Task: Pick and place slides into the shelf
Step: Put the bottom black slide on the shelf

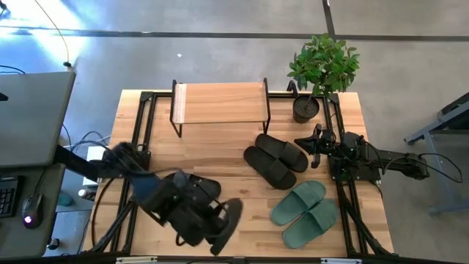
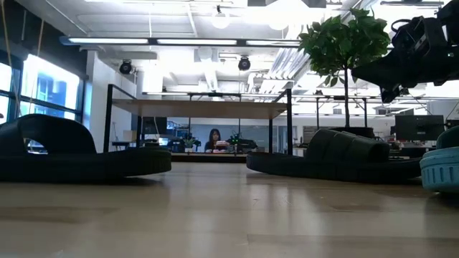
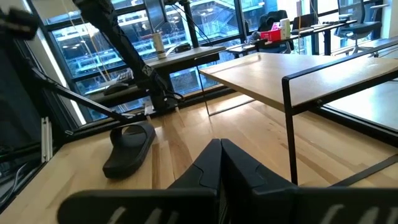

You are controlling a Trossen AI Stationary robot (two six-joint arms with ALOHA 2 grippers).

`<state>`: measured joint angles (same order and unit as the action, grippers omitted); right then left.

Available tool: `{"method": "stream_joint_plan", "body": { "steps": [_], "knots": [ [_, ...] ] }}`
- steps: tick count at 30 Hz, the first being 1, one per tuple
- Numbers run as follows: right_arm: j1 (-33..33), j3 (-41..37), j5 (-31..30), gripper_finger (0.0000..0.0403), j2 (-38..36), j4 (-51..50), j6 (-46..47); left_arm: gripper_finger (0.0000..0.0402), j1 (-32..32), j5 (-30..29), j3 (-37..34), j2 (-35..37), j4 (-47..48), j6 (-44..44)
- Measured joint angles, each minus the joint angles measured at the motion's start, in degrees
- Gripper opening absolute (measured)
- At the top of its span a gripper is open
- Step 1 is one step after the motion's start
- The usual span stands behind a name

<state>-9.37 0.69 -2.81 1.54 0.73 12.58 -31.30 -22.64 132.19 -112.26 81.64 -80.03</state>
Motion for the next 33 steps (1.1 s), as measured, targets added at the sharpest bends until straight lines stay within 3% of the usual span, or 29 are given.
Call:
{"method": "stream_joint_plan", "body": {
  "steps": [5,9,16,19,22,26,30,33],
  "knots": [
    [0.0,0.0,0.0,0.0,0.5,0.0,1.8,0.0001,0.5,-15.3,-0.3,4.3,-4.9,11.8],
    [0.0,0.0,0.0,0.0,0.9,0.0,2.4,0.0001,1.9,-26.6,2.8,4.4,-5.5,27.7],
    [0.0,0.0,-0.1,0.0,1.1,0.0,2.4,0.0001,9.0,-45.5,2.7,6.4,-8.2,55.7],
    [0.0,0.0,-0.1,0.0,1.1,0.0,2.5,0.0006,14.2,-49.5,2.9,7.1,-8.2,66.3],
    [0.0,0.0,-0.2,0.0,1.1,0.0,4.0,0.0004,20.4,-49.4,2.8,8.0,-7.7,76.6],
    [0.0,0.0,-0.2,0.0,1.1,0.0,6.0,0.0002,31.4,-41.0,2.7,8.8,-4.7,88.3],
    [0.0,0.0,-0.2,0.0,1.1,0.0,6.9,0.0002,43.9,-29.7,2.8,9.0,-1.4,90.9],
    [0.0,0.0,-0.6,0.0,1.1,0.1,6.8,0.0001,52.3,-25.4,2.3,8.8,0.0,90.4]
  ]
}}
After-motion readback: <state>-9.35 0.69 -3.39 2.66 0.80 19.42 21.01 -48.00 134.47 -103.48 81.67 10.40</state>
